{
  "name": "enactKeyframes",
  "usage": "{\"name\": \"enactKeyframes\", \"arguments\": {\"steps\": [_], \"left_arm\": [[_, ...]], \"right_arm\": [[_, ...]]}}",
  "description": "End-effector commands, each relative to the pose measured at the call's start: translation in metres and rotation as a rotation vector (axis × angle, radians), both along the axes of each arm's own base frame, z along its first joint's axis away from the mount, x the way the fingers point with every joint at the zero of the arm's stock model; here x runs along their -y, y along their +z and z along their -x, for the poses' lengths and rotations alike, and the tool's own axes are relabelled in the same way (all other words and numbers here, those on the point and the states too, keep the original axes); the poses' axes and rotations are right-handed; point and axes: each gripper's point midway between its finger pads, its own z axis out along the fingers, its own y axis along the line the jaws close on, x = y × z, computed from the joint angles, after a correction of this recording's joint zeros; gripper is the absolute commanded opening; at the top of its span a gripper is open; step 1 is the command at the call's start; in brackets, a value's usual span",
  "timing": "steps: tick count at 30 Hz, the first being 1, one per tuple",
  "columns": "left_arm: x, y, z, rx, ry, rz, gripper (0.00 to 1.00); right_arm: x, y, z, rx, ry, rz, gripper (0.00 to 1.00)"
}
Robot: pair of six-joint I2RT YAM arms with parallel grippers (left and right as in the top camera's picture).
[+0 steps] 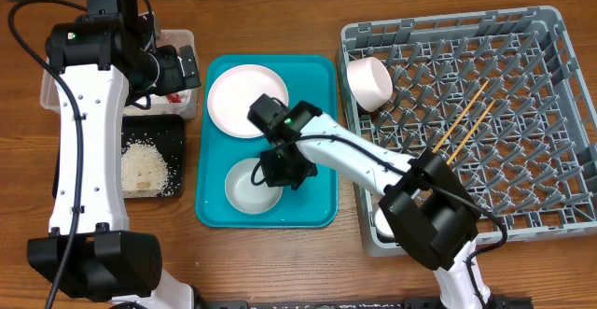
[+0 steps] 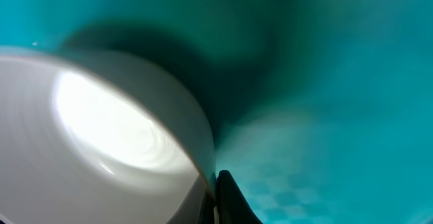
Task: Sort waste into correct bins and load items into the dishwasher
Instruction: 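Grasp the small white bowl with the right gripper and place it in the rack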
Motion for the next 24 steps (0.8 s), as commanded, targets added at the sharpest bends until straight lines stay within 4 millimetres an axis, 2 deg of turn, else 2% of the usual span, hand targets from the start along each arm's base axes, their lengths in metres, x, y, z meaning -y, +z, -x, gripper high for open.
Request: {"name": "enactKeyframes", "arguments": {"steps": [1, 3, 4, 5, 7, 9, 11, 12, 15, 18, 24], "left_arm": [[0.001, 0.006, -0.003, 0.021, -0.002, -0.007, 1.00], [0.001, 0.006, -0.003, 0.020, -0.002, -0.007, 1.00], [0.001, 0.006, -0.003, 0.021, -0.002, -0.007, 1.00], [0.001, 0.006, -0.003, 0.021, -0.002, -0.007, 1.00], [0.001, 0.006, -0.003, 0.021, -0.002, -0.007, 1.00], [0.001, 0.006, -0.003, 0.021, -0.002, -0.007, 1.00], [0.001, 0.006, -0.003, 0.021, -0.002, -0.007, 1.00], [0.001, 0.006, -0.003, 0.021, -0.002, -0.007, 1.00], [0.001, 0.006, -0.003, 0.021, -0.002, -0.007, 1.00], [0.001, 0.006, -0.003, 0.021, -0.002, -0.007, 1.00], [0.001, 0.006, -0.003, 0.021, -0.002, -0.007, 1.00]], "right_arm": [[0.009, 0.025, -0.026, 0.079, -0.051, 0.007, 0.04], [0.030, 0.051, -0.043, 0.174, -0.084, 0.066, 0.04], [0.062, 0.088, -0.062, 0.301, -0.146, 0.155, 0.04], [0.072, 0.099, -0.067, 0.343, -0.172, 0.187, 0.04], [0.126, 0.153, -0.085, 0.558, -0.299, 0.346, 0.04], [0.170, 0.195, -0.090, 0.735, -0.415, 0.494, 0.04], [0.202, 0.221, -0.089, 0.852, -0.493, 0.625, 0.04], [0.214, 0.228, -0.087, 0.886, -0.481, 0.697, 0.04], [0.229, 0.224, -0.087, 0.925, -0.436, 0.830, 0.04], [0.245, 0.211, -0.083, 0.974, -0.406, 0.967, 0.04], [0.267, 0.181, -0.070, 1.034, -0.360, 1.124, 0.04]]}}
